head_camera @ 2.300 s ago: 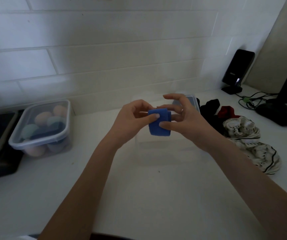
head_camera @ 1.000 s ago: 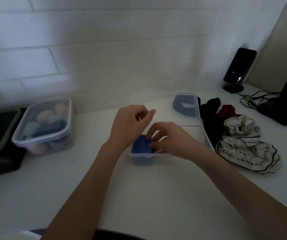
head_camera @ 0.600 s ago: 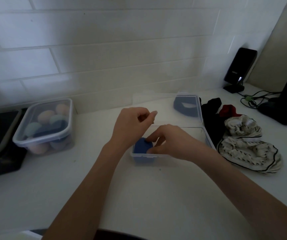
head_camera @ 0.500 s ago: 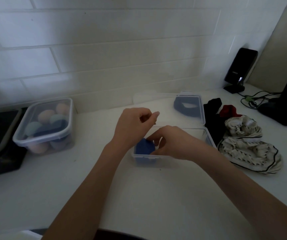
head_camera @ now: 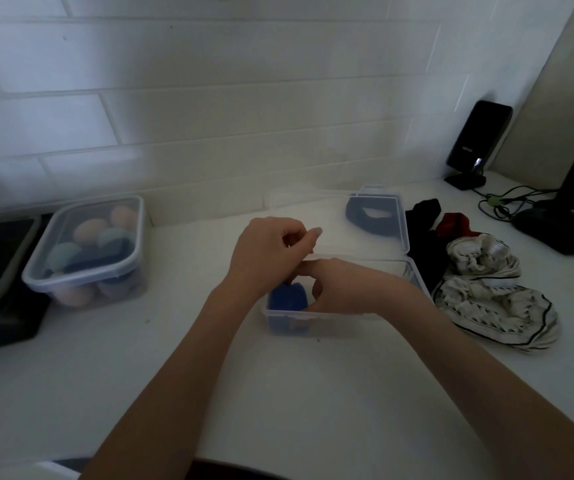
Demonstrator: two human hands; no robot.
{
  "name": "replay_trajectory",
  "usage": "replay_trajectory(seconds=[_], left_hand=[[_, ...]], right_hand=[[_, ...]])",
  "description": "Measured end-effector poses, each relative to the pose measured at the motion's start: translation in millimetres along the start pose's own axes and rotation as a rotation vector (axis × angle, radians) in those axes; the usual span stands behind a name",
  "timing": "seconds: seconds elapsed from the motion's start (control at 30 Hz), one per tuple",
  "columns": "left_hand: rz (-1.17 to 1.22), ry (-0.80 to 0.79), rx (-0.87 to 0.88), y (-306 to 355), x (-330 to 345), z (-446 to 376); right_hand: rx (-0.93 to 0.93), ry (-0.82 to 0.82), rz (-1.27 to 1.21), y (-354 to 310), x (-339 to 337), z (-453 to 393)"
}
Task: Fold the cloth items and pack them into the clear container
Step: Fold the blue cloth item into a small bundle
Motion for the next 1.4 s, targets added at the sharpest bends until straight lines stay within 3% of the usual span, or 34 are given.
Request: replay_trajectory(seconds=[0.6,1.07,1.17,1.33,1.4], left_hand=[[-0.050,-0.006,0.042,-2,2,0],[-0.109,-0.017,0.065,-2,1,-1],[-0.123,-0.020,0.072,-4,1,-1],[-0.121,-0.018,0.067,-5,1,-1],[-0.131,-0.014,0.070,-4,1,-1]], right_hand=[[-0.112,0.032,0.045,7,-5,5],[-0.074,-0.020,-0.094,11,-19,11],[-0.033,0.073,-0.145,14,-50,29],[0.132,0.477,-0.035,51,-87,62],[0.241,0.524,0.032,68,-92,71]])
Point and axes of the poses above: each hand's wrist, its own z-axis away from the middle knuckle, its own x-axis out of the palm, y = z × x, the point moved 1 cm from there along -z, towards the middle knuckle, and after that the axes turned 15 degrees about -x, right-handed, at the moved point
